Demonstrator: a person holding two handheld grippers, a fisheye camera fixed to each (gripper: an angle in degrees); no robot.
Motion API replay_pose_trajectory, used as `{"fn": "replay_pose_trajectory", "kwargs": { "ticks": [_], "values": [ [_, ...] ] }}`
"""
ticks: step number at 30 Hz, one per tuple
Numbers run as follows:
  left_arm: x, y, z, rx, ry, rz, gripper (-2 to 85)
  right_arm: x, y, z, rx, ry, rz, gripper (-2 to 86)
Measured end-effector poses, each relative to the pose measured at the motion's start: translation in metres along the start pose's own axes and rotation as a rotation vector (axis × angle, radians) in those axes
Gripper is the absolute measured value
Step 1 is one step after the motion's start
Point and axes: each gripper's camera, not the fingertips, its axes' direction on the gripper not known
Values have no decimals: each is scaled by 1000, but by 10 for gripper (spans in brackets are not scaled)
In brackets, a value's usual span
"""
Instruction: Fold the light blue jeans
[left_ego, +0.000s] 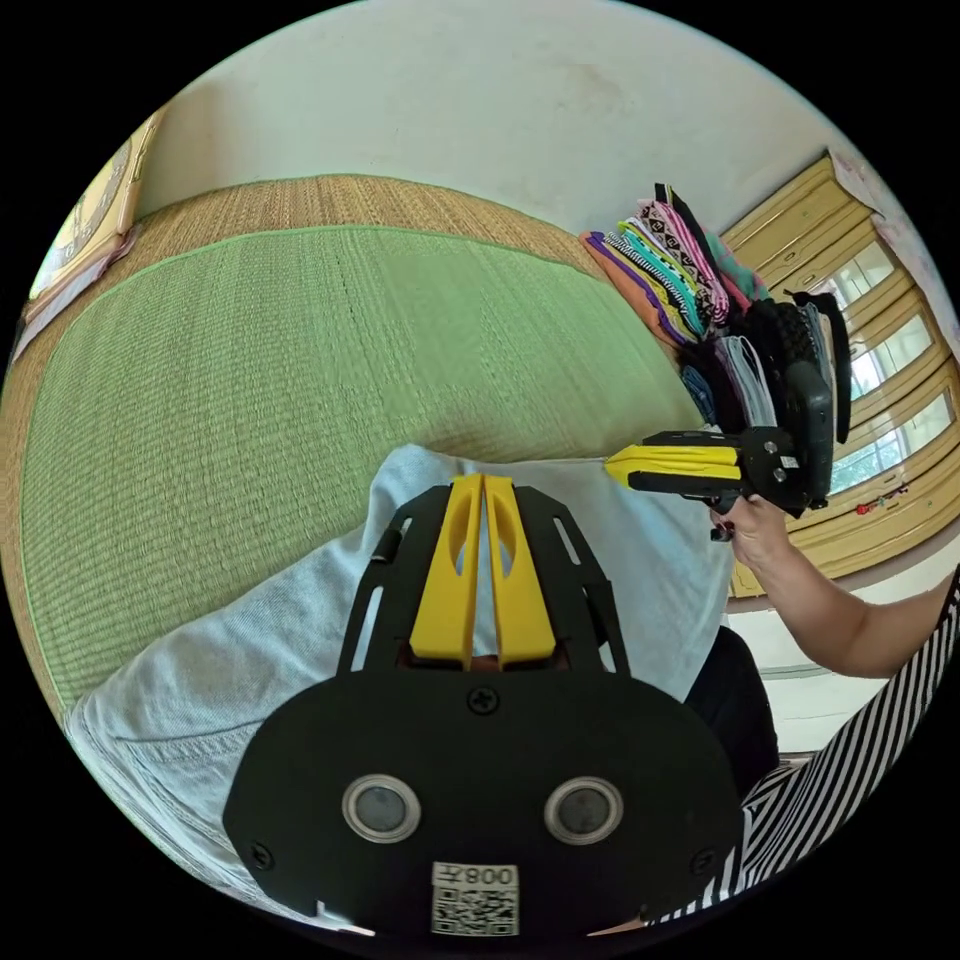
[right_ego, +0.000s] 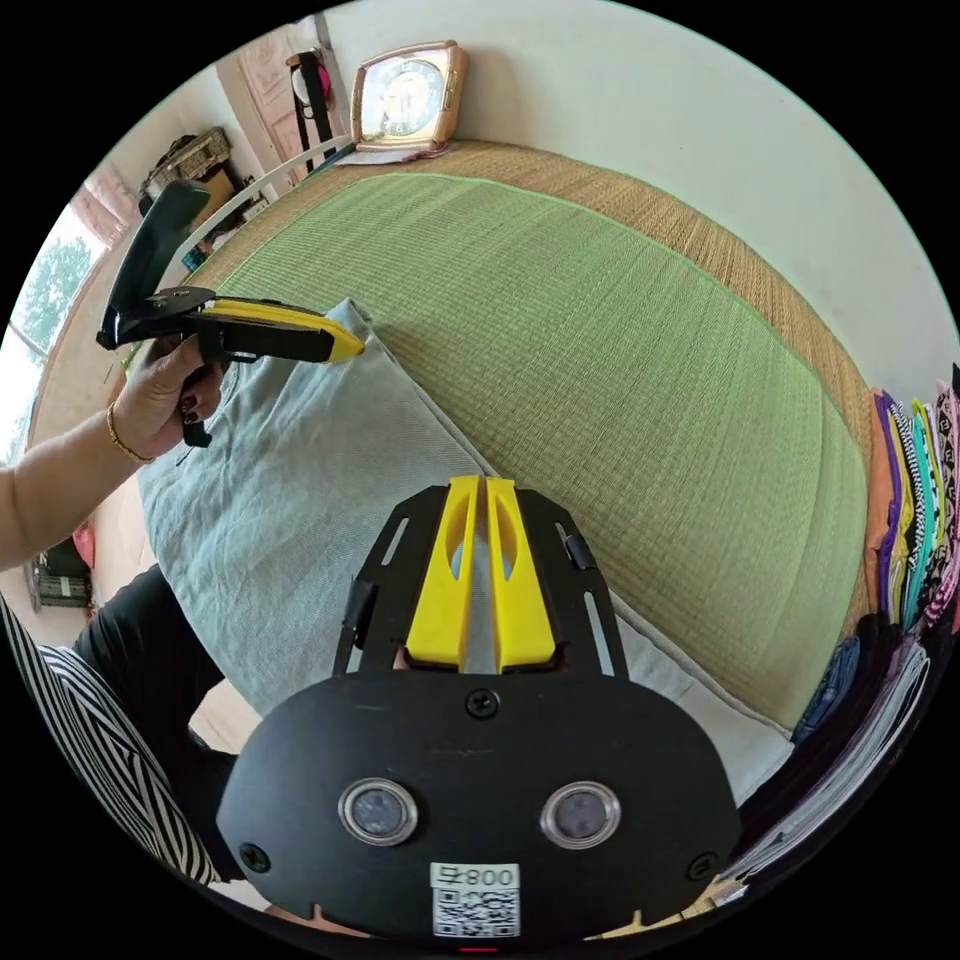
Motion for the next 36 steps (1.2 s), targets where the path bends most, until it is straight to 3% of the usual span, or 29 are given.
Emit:
{"fn": "replay_pose_trajectory", "kwargs": {
  "ticks": [7,11,16,22,28,36],
  "values": [
    [-1,-12,14,28,55,-27,1,18,37,-29,99,53,124,8],
    [2,-24,23,37,24,-34,2,30,58,-6,21,53,161,5],
    [7,-38,36,21,17,-44,7,29,65,1,58,74,156,7],
    [54,-48,49,30,196,122,42,36,73,-10,89,44,196,44],
    [98,-71,104,-125,154,229,40,52,90,-2,36,111,282,56],
    [113,-85,107,-75,133,228,9,61,92,3,56,119,281,8]
  ]
}}
